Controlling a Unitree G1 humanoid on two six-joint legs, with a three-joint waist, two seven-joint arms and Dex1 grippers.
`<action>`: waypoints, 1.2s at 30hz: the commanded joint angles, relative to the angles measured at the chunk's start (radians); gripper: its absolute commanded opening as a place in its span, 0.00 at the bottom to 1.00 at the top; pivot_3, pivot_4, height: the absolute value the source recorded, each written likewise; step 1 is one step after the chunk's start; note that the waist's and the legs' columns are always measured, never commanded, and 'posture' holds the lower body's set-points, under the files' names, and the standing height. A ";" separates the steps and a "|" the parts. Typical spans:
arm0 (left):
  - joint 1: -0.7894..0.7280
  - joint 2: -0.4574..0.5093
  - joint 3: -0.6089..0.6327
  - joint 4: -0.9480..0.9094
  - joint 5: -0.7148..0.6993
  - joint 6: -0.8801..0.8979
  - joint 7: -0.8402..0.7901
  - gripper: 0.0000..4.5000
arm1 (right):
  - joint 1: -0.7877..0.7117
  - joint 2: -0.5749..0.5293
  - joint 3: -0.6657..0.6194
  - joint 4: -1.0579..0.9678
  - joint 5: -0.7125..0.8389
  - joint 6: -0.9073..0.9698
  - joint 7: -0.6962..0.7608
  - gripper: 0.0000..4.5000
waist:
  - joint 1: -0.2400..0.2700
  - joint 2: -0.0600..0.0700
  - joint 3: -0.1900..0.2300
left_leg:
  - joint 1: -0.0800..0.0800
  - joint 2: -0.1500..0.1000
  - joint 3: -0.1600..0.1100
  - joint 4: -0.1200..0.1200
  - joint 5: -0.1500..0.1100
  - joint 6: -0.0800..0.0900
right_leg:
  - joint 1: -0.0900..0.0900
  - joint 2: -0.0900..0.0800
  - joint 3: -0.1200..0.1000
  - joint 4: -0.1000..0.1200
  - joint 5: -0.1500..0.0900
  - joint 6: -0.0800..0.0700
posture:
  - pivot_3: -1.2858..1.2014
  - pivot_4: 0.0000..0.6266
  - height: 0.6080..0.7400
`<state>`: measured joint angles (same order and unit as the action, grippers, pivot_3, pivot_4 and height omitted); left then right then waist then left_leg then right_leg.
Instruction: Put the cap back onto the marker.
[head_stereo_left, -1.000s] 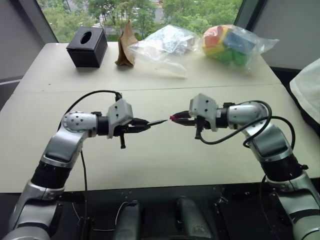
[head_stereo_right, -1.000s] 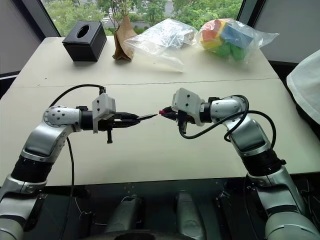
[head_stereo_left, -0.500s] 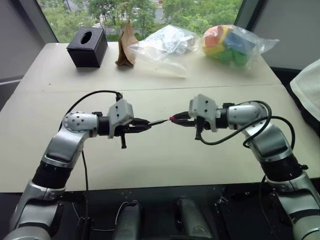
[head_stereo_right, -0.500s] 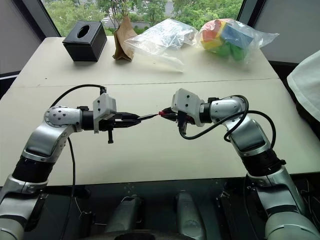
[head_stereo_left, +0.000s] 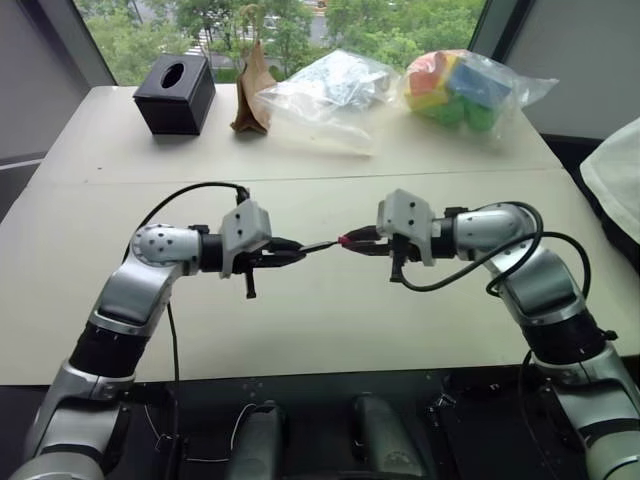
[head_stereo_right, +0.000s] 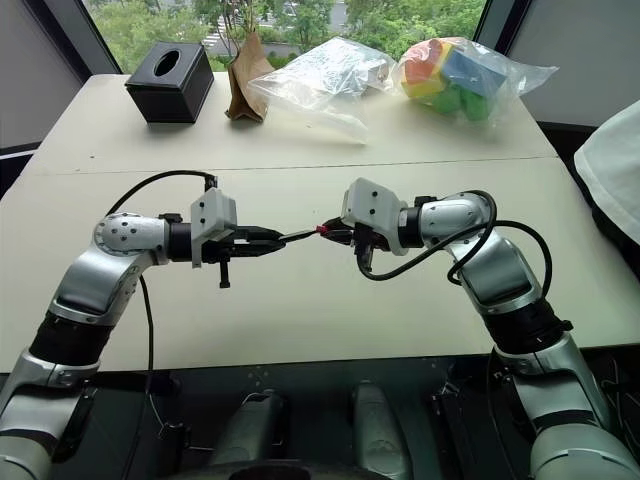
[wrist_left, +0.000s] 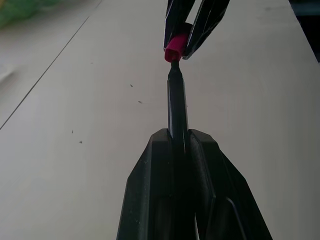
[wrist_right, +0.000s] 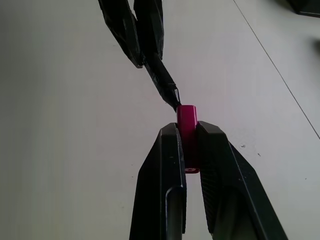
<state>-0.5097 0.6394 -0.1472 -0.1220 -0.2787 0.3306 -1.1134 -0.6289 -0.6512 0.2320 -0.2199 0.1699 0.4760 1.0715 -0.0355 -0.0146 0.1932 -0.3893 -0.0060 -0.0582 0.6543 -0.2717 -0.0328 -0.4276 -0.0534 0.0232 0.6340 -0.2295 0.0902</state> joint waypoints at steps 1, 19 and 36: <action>-0.032 0.000 -0.019 -0.032 0.014 -0.065 -0.023 0.00 | -0.020 -0.009 0.022 -0.057 0.032 -0.003 0.051 0.00 | 0.000 0.000 0.000 | 0.000 0.000 0.000 0.000 0.000 0.000 | 0.000 0.000 0.000 0.000 0.000 0.000 | 0.52 0.24 1.00; -0.018 -0.008 -0.018 -0.034 0.055 -0.199 -0.028 0.00 | -0.039 -0.023 0.045 -0.044 0.052 -0.007 0.166 0.00 | 0.001 0.000 0.000 | 0.000 0.000 0.000 0.001 0.000 0.000 | 0.000 0.000 0.000 0.000 0.000 0.000 | 0.52 0.24 1.00; -0.030 -0.013 -0.033 -0.042 0.043 -0.191 -0.055 0.00 | -0.070 0.021 0.086 -0.057 0.049 -0.013 0.196 0.00 | 0.001 0.000 0.000 | 0.000 0.000 0.000 0.003 0.000 0.000 | 0.000 0.000 0.000 0.002 0.000 0.000 | 0.52 0.24 1.00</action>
<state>-0.5108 0.6437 -0.1846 -0.1217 -0.2097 0.1479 -1.1782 -0.6752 -0.6707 0.2731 -0.2165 0.1790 0.4949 1.2346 -0.0348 -0.0146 0.1932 -0.3896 -0.0061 -0.0582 0.6577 -0.2717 -0.0328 -0.4276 -0.0534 0.0232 0.6357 -0.2295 0.0902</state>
